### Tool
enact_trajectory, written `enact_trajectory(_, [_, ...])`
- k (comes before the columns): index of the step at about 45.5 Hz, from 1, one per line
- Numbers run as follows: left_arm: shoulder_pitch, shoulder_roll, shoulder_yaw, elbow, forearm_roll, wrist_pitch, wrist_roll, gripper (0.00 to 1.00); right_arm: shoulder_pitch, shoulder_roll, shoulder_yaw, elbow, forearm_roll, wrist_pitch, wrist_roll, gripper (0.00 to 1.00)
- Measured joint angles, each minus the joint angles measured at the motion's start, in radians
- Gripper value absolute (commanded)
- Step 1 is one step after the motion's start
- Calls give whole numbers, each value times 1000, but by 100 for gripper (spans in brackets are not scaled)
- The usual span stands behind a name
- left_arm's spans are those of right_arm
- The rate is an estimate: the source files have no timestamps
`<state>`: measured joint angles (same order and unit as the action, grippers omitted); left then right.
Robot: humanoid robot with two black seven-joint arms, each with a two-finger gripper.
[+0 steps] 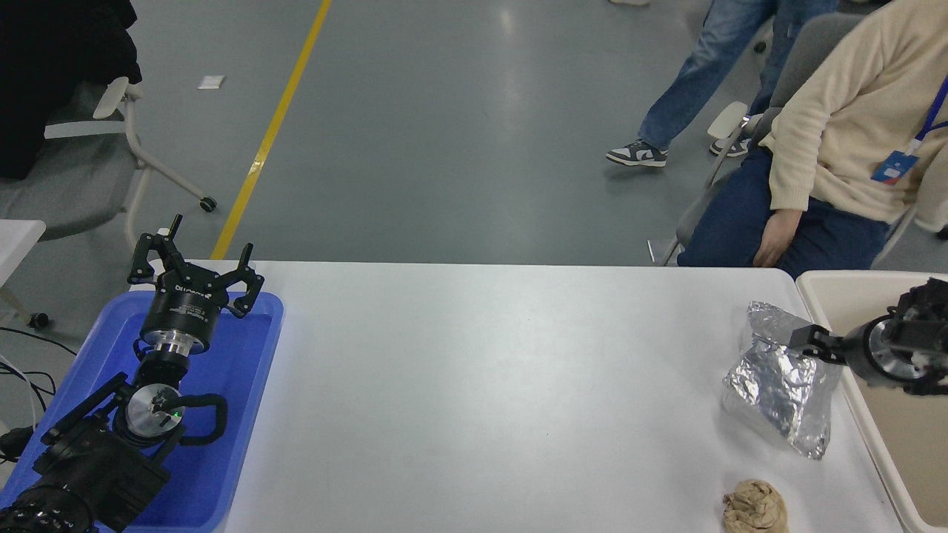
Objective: Pick up foil plate and place in dustbin
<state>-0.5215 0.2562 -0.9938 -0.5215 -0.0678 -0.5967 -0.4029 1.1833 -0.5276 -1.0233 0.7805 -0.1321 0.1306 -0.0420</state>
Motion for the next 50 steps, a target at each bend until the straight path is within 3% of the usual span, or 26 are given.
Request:
enact_trajectory(7, [0, 0, 0, 0, 0, 0, 0, 100, -69, 3, 40, -37, 2, -32, 0, 97])
enact_trajectory(14, [0, 0, 0, 0, 0, 0, 0, 100, -130, 16, 90, -70, 3, -68, 0, 83])
enact_trajectory(17, [0, 0, 0, 0, 0, 0, 0, 100, -159, 21, 121, -82, 4, -94, 0, 66])
enact_trajectory(22, [0, 0, 0, 0, 0, 0, 0, 100, -198, 26, 175, -95, 4, -134, 0, 21])
enact_trajectory(25, [0, 0, 0, 0, 0, 0, 0, 100, -214, 28, 196, -101, 5, -149, -1, 0])
enact_trajectory(50, [0, 0, 0, 0, 0, 0, 0, 100, -248, 32, 258, -100, 10, -183, -1, 0])
